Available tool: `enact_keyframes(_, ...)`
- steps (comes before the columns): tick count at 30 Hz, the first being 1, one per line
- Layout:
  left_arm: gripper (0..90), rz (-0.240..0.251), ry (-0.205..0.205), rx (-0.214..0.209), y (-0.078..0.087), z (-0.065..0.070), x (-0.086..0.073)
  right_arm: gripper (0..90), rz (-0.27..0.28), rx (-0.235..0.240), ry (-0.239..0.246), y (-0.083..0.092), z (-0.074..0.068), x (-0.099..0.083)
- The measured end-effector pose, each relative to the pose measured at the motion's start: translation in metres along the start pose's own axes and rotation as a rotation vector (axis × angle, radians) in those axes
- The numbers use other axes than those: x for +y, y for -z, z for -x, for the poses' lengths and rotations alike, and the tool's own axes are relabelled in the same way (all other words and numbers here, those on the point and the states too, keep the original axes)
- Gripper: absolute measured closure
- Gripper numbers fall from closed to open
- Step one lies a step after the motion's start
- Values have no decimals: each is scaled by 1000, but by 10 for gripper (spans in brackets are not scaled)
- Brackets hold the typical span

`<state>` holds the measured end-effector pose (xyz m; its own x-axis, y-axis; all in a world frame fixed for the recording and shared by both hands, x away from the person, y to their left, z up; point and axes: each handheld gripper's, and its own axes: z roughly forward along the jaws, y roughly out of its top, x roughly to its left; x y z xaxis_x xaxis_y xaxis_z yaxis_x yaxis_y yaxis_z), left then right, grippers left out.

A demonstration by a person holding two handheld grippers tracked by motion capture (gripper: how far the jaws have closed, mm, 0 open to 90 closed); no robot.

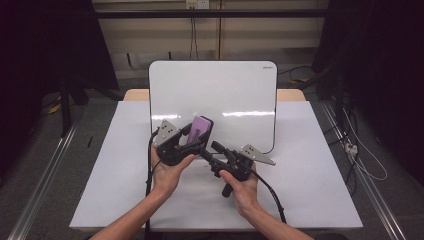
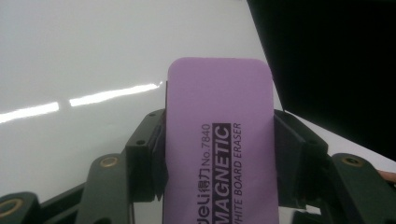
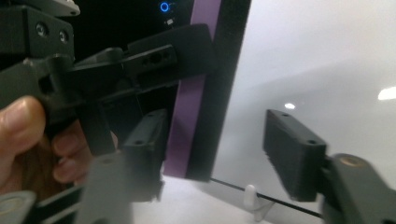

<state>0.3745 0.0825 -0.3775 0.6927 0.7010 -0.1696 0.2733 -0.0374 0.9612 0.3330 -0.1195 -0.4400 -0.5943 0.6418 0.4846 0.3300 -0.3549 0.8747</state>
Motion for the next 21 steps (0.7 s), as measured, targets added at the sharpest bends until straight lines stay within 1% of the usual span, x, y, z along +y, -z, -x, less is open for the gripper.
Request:
enact_keyframes(5, 412, -6, 6, -7, -3, 0, -2, 502, 1, 13, -22, -3, 1, -2)
enact_keyframes(8, 411, -10, 9, -11, -5, 1, -4, 544, -5, 15, -21, -3, 1, -3)
enact_keyframes(12, 411, -19, 26, -27, -8, 1, -7, 581, 4, 16, -38, -3, 3, -2)
enact_keyframes(13, 411, -17, 28, -26, -8, 1, -7, 608, 5, 12, -43, -3, 4, -1)
enact_keyframes(14, 411, -16, 31, -31, -8, 1, -7, 614, 4, 14, -39, -3, 4, -1)
enact_keyframes(15, 411, -15, 31, -32, -8, 1, -7, 620, 5, 12, -24, -2, 5, 0)
enact_keyframes(17, 411, -7, 23, -27, -7, 2, -6, 630, 9, 9, -17, -2, 4, 0)
enact_keyframes(19, 410, -11, 30, -29, -7, 2, -7, 637, 7, 7, -6, -2, 4, 0)
enact_keyframes(21, 410, -15, 26, -29, -6, 1, -8, 641, 1, 6, 12, -1, 4, 0)
